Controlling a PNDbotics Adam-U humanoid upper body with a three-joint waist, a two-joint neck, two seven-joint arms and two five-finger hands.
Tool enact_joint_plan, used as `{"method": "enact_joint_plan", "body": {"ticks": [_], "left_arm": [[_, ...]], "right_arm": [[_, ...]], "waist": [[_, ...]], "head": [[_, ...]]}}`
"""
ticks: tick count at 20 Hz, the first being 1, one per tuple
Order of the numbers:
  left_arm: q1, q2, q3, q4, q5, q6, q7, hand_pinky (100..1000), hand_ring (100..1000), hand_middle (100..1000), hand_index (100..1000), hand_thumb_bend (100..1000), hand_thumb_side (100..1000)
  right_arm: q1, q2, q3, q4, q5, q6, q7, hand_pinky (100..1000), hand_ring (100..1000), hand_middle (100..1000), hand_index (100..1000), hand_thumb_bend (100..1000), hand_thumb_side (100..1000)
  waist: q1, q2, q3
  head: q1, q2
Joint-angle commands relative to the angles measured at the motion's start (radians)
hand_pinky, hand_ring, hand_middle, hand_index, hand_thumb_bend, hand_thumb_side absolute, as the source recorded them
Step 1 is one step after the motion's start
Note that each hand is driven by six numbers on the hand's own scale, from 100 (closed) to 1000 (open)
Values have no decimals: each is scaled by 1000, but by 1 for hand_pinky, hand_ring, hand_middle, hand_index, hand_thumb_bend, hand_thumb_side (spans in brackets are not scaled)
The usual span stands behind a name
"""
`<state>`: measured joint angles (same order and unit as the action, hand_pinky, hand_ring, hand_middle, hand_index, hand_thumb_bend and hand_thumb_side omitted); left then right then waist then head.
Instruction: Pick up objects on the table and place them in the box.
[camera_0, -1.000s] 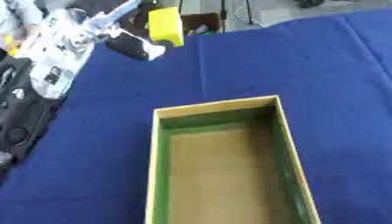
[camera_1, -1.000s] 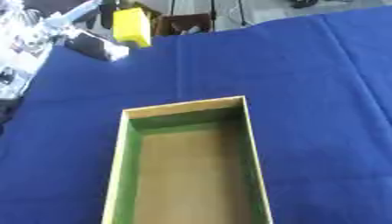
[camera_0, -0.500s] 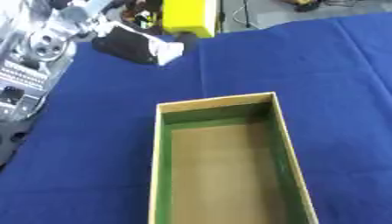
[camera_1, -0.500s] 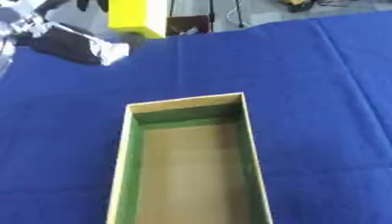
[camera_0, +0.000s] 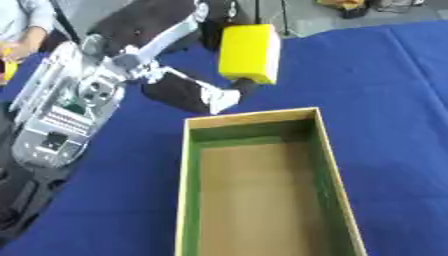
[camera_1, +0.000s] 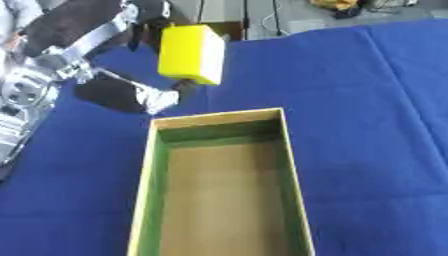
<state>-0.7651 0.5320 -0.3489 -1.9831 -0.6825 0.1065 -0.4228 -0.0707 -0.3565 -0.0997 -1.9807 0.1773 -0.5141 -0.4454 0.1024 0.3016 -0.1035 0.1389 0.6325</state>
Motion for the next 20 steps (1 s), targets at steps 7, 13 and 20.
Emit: {"method": "enact_joint_plan", "body": {"ticks": [7, 13, 20], "left_arm": [[43, 2, -93, -17, -86, -48, -82, 310, 457, 351, 500, 100, 323], [56, 12, -155, -17, -87, -66, -142, 313, 460, 354, 503, 100, 322], [58, 10, -213, -17, -70, -66, -199, 322, 467, 364, 512, 100, 331]], "right_arm": [[-7, -18, -8, -19, -1, 4, -7, 760, 786, 638, 804, 100, 594], [-8, -16, -5, -19, 3, 7, -8, 761, 786, 638, 804, 100, 595], [-9, -12, -2, -19, 7, 10, -6, 762, 787, 638, 804, 100, 596]], "waist": [[-7, -14, -2], [-6, -12, -3], [-6, -10, -9]], "head": [[-2, 6], [2, 7], [5, 4]]}}
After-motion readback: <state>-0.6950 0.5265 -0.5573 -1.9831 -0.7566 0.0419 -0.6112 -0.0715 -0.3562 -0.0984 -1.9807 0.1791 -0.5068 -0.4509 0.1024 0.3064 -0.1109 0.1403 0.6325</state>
